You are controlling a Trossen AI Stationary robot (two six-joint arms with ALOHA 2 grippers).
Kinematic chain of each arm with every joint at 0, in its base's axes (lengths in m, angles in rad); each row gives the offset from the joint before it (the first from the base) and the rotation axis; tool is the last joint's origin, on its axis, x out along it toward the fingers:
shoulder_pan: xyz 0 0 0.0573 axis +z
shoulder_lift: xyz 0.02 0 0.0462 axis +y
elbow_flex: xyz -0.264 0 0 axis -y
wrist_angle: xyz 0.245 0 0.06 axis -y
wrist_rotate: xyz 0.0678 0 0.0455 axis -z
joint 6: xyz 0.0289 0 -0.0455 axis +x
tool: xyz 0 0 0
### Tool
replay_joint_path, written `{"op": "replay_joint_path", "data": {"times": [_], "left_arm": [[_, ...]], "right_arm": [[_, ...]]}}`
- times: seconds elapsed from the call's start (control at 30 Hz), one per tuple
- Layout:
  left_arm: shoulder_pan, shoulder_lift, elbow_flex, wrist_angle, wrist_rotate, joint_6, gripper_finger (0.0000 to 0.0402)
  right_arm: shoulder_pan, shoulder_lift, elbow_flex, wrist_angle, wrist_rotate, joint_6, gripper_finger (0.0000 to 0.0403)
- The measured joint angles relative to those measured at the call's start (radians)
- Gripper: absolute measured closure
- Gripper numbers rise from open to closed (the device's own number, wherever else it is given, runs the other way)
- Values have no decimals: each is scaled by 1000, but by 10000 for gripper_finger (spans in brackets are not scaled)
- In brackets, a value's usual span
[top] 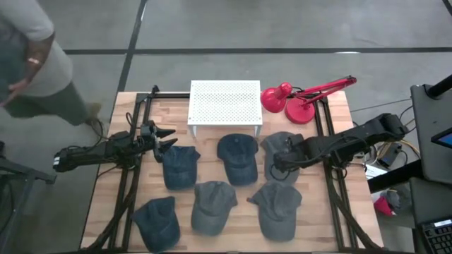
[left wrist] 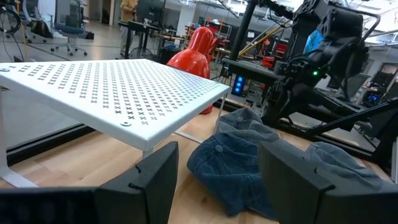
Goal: Pick & Place hat
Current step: Put the top right gray cap on the shelf
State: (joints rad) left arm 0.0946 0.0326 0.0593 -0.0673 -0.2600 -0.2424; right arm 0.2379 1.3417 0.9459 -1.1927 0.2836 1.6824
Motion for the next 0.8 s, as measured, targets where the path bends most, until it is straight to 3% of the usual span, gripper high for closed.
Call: {"op": "replay_joint_path", "data": {"times": [0.43, 0.8], "left_arm": [[0, 0, 1, 0, 1, -178, 179], [0, 0, 1, 0, 0, -250, 179]], "right_arm": [[-145, 19, -64, 107, 0, -33, 101], [-180, 36, -264, 386, -34, -12, 99]]}}
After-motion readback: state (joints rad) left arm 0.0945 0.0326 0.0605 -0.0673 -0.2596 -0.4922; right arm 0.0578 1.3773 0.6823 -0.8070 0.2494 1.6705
